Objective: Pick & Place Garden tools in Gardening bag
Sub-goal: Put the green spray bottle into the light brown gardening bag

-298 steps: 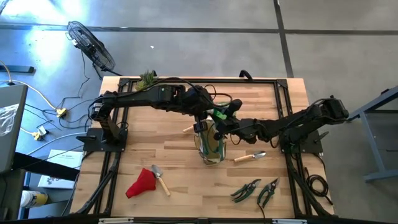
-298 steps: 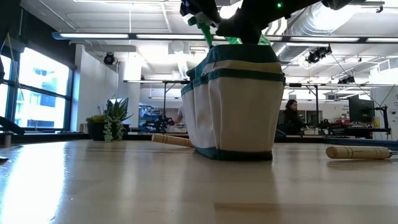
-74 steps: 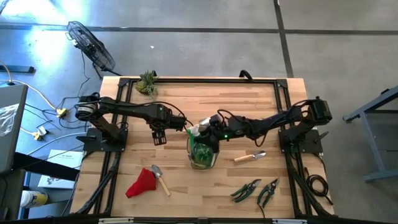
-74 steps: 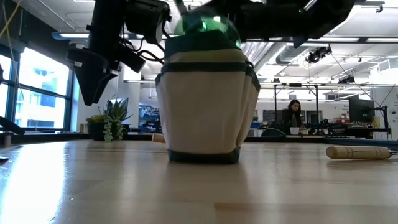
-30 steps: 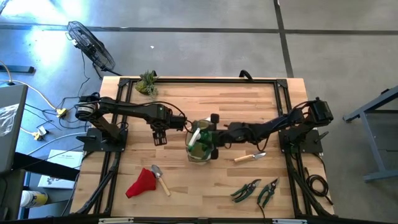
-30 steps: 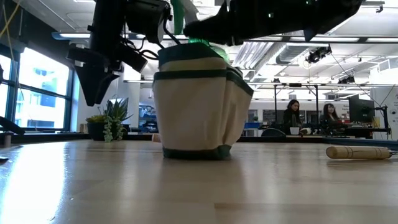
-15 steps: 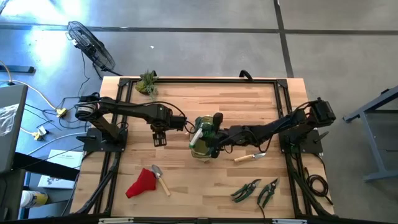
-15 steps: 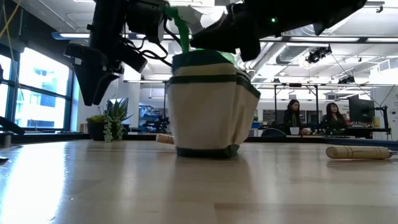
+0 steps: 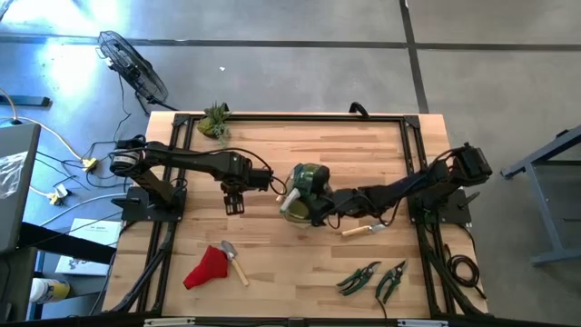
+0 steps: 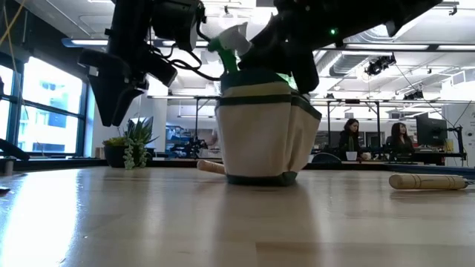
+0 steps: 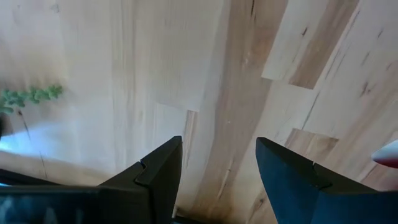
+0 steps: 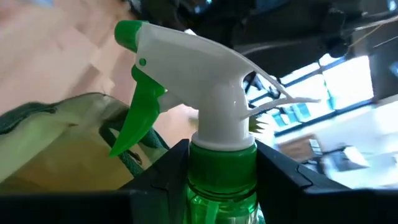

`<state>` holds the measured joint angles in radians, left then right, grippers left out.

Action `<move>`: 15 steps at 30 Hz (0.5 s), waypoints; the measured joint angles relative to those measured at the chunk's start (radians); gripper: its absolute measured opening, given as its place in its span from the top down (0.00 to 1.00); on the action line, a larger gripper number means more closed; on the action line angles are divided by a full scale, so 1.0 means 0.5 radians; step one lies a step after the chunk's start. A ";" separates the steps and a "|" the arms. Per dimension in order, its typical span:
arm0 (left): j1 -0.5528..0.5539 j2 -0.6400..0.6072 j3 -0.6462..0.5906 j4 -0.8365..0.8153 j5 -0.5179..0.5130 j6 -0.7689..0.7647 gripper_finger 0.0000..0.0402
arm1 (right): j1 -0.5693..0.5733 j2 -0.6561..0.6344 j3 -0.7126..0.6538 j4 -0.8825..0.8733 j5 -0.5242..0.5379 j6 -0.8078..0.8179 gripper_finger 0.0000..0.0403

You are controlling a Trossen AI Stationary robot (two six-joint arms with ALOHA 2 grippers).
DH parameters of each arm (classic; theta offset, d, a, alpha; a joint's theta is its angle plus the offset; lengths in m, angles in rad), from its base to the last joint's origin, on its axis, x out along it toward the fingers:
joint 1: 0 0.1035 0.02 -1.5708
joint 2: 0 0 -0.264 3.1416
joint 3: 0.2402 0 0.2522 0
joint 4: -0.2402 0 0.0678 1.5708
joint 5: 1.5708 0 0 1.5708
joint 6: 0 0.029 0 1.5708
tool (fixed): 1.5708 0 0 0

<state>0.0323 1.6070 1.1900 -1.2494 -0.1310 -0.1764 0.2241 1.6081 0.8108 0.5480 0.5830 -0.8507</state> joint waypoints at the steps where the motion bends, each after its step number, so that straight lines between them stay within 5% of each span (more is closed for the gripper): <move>1: 0.001 0.000 0.000 0.000 0.014 0.000 0.51 | 0.014 0.000 0.000 0.000 0.052 -0.047 0.66; 15: 0.000 0.000 0.000 0.005 0.026 0.000 0.51 | 0.181 0.000 0.000 0.037 0.685 -0.557 0.66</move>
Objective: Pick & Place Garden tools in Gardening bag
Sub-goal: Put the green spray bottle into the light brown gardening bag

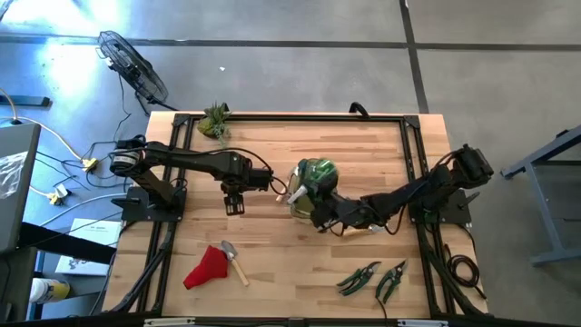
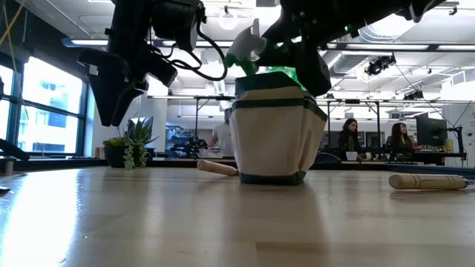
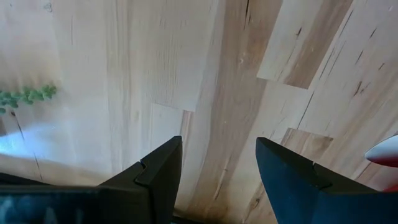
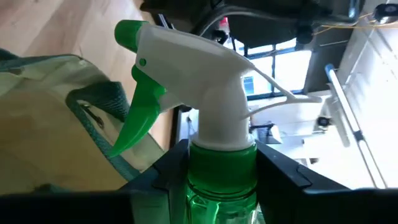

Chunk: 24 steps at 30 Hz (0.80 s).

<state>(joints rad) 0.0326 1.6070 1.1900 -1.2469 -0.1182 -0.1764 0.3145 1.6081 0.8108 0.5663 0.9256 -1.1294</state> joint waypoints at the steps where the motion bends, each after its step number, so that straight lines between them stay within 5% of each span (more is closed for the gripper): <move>1: 0.000 0.000 0.000 0.001 -0.001 0.000 0.51 | 0.010 0.000 0.000 0.025 0.024 -0.024 0.66; 8: -0.001 0.000 0.000 0.003 -0.001 0.000 0.51 | 0.082 -0.004 0.001 0.206 0.268 -0.356 0.67; 18: -0.001 0.001 0.000 0.012 0.020 0.000 0.51 | 0.105 -0.028 0.003 -0.344 0.320 -0.212 0.67; 24: -0.001 0.001 0.000 0.039 0.024 0.001 0.51 | 0.119 -0.033 0.001 -0.350 0.331 -0.220 0.67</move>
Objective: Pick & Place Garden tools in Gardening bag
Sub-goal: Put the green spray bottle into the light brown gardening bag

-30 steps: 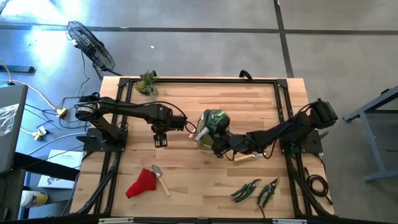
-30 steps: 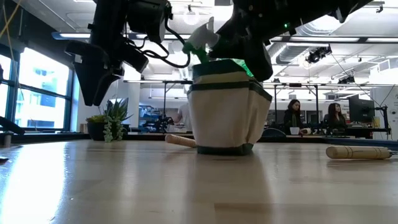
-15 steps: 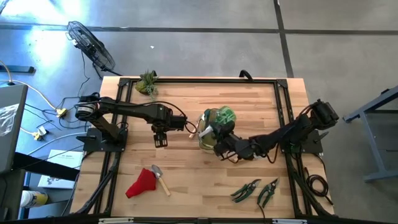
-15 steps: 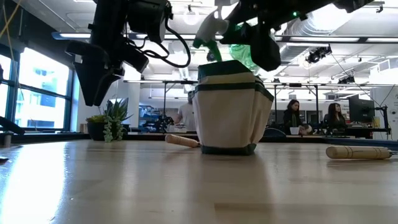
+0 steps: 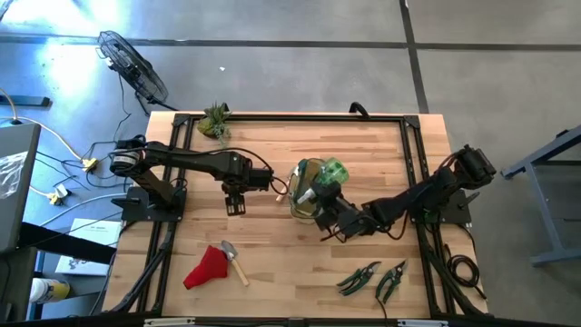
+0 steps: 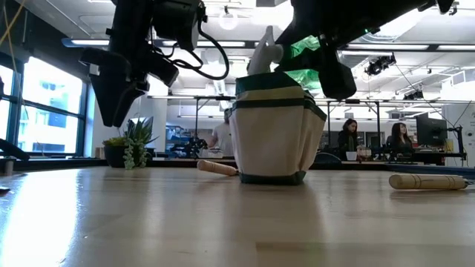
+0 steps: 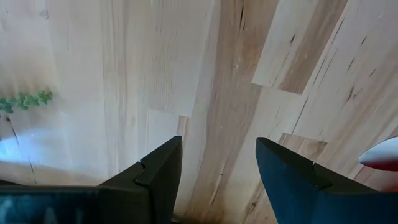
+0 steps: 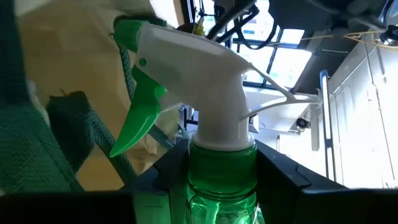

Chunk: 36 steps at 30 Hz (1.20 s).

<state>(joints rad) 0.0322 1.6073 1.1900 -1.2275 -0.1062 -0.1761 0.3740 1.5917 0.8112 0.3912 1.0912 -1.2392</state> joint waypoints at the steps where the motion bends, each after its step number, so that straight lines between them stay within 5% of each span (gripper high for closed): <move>1: 0.000 0.000 0.000 0.002 0.000 0.009 0.51 | 0.000 -0.001 0.000 -0.001 -0.001 -0.001 0.67; 15: 0.000 0.000 0.000 0.083 0.064 0.118 0.51 | -0.002 0.006 0.033 -0.409 -0.328 -0.243 0.67; 21: 0.000 0.000 0.000 0.147 0.308 0.338 0.51 | -0.030 0.007 0.184 -0.430 -0.622 -0.404 0.67; 26: 0.000 0.000 0.000 0.164 0.462 0.412 0.51 | -0.075 0.070 0.265 -0.492 -0.688 -0.411 0.67; 36: 0.000 0.000 0.000 0.102 0.441 0.426 0.51 | -0.044 0.179 0.269 -0.578 -0.801 -0.226 0.67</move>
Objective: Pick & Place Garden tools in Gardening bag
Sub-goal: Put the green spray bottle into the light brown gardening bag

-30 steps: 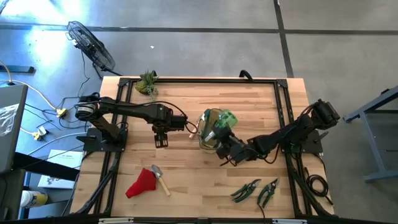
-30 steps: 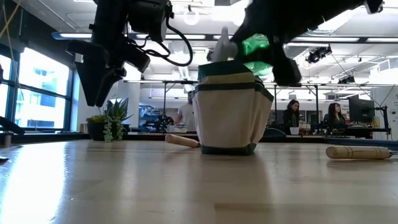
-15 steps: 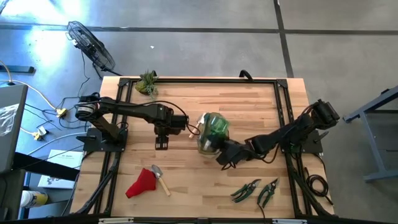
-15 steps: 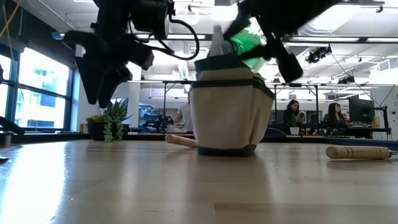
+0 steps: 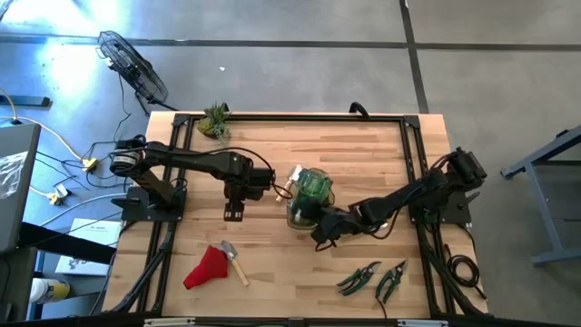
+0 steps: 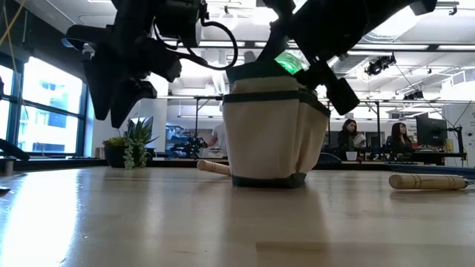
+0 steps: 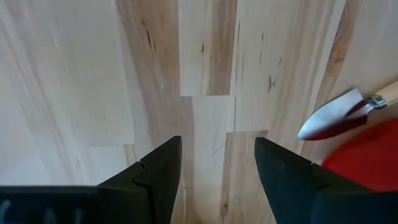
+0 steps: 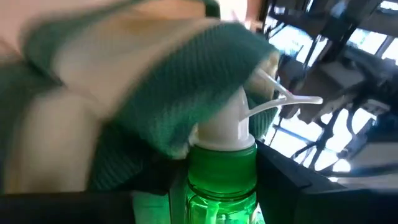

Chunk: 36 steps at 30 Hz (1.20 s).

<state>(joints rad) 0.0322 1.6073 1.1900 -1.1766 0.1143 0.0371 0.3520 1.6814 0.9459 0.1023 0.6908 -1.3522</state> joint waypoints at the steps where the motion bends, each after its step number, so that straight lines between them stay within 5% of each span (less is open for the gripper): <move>1: 0.000 0.000 0.000 0.001 -0.017 0.014 0.51 | 0.004 0.001 0.000 -0.004 -0.037 0.036 0.67; 16: 0.001 0.000 0.000 0.038 -0.055 0.023 0.51 | -0.103 0.001 0.000 -0.086 -0.527 0.735 0.67; 36: 0.000 0.000 0.000 0.051 -0.056 0.022 0.51 | -0.101 0.001 0.000 -0.124 -0.374 0.814 0.47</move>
<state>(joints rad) 0.0322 1.6073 1.1900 -1.1511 0.0864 0.0479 0.3014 1.6817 0.9459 0.0405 0.5039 -0.9451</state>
